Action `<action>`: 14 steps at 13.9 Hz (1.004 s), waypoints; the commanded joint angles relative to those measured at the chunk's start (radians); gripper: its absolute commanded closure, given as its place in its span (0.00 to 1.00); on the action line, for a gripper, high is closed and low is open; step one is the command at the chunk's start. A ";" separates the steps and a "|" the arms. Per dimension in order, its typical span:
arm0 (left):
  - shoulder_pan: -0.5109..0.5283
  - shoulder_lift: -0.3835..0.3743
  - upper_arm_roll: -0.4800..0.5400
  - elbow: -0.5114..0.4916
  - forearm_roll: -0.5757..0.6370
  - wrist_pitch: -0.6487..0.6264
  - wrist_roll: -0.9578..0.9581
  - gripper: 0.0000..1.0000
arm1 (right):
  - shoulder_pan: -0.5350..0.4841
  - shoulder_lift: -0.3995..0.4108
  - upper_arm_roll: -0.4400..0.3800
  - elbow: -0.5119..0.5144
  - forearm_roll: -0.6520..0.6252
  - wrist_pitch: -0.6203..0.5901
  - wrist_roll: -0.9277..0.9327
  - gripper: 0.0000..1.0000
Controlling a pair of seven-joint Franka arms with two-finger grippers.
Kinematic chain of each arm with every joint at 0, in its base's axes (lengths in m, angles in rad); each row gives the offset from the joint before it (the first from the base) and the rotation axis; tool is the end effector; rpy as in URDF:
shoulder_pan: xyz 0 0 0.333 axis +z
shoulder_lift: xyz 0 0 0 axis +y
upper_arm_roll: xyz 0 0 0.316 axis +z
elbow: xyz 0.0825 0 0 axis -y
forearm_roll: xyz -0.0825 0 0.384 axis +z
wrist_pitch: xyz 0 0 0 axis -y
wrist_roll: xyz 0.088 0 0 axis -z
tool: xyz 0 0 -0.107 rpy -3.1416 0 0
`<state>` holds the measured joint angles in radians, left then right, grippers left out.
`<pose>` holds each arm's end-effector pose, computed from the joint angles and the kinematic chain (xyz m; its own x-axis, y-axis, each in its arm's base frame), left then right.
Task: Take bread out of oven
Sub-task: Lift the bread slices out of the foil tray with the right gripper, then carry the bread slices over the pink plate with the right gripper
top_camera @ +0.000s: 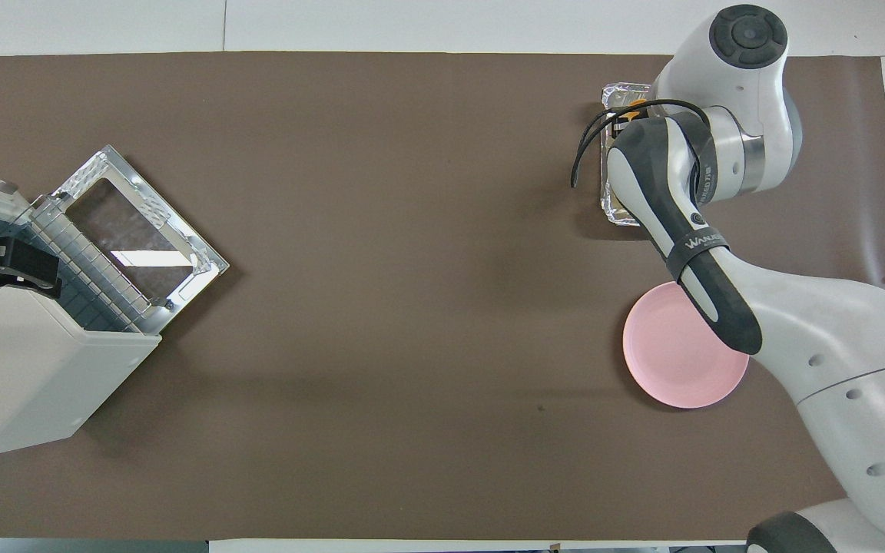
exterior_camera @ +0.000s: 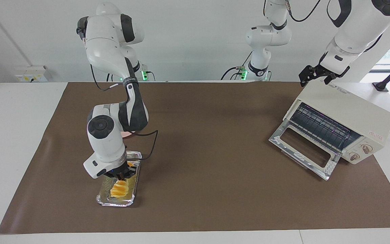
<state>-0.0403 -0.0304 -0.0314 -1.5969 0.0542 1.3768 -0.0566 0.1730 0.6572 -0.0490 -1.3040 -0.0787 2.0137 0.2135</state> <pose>0.5219 -0.0311 0.6140 0.9828 -0.0033 -0.1849 -0.0157 -0.9977 -0.0657 0.7323 0.0950 0.3614 0.9965 -0.0433 0.0714 -0.0496 -0.9948 0.0894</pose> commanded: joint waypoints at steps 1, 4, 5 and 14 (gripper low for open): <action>0.008 -0.019 -0.002 -0.014 -0.013 0.011 -0.002 0.00 | -0.009 -0.092 0.011 -0.029 0.019 -0.090 0.014 1.00; 0.008 -0.019 -0.002 -0.014 -0.013 0.011 -0.002 0.00 | -0.007 -0.267 0.011 -0.201 0.019 -0.144 0.017 1.00; 0.008 -0.019 -0.002 -0.014 -0.013 0.011 -0.002 0.00 | -0.006 -0.339 0.011 -0.287 0.019 -0.139 0.017 1.00; 0.008 -0.019 -0.002 -0.014 -0.013 0.011 -0.002 0.00 | -0.024 -0.835 0.009 -1.138 0.037 0.348 -0.008 1.00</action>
<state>-0.0403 -0.0304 -0.0314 -1.5969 0.0542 1.3769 -0.0566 0.1637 -0.0967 -0.0487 -2.2767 -0.0572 2.2376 0.2135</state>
